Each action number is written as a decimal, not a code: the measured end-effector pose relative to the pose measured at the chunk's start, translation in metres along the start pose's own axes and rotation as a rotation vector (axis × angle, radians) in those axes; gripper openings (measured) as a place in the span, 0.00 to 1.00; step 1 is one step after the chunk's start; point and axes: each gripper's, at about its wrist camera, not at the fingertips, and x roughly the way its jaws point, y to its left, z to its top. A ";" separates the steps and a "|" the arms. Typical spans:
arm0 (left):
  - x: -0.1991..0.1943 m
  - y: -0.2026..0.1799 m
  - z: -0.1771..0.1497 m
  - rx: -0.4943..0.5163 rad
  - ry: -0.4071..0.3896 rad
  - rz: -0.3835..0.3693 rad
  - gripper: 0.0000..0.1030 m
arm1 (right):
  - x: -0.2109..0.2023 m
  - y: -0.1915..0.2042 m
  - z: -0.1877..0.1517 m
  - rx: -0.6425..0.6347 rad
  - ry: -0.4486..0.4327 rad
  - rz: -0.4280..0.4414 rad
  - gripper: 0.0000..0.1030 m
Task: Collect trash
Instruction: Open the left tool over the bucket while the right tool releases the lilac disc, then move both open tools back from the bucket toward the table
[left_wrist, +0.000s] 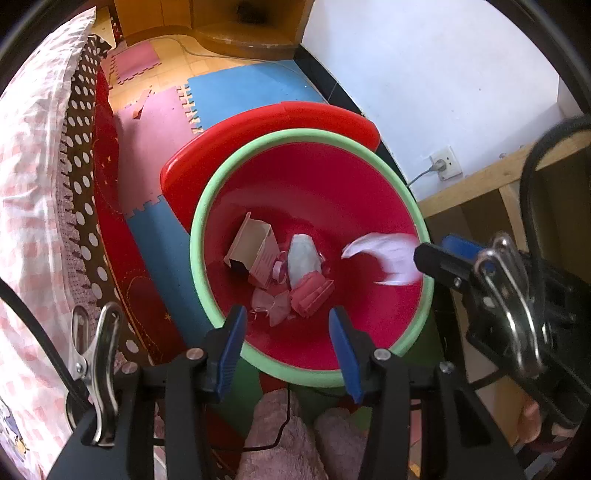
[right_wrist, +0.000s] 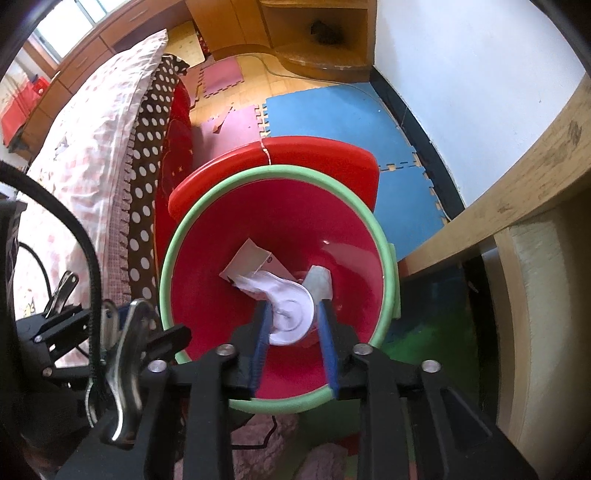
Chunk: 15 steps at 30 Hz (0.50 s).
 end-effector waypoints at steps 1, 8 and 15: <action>-0.001 0.000 0.000 -0.001 -0.001 0.000 0.47 | -0.001 0.000 0.000 0.001 -0.002 0.001 0.33; -0.011 0.002 -0.001 -0.006 -0.016 0.000 0.47 | -0.009 0.005 0.000 -0.007 -0.012 0.003 0.35; -0.033 -0.001 -0.002 0.009 -0.037 -0.006 0.47 | -0.030 0.010 -0.004 -0.023 -0.035 0.013 0.35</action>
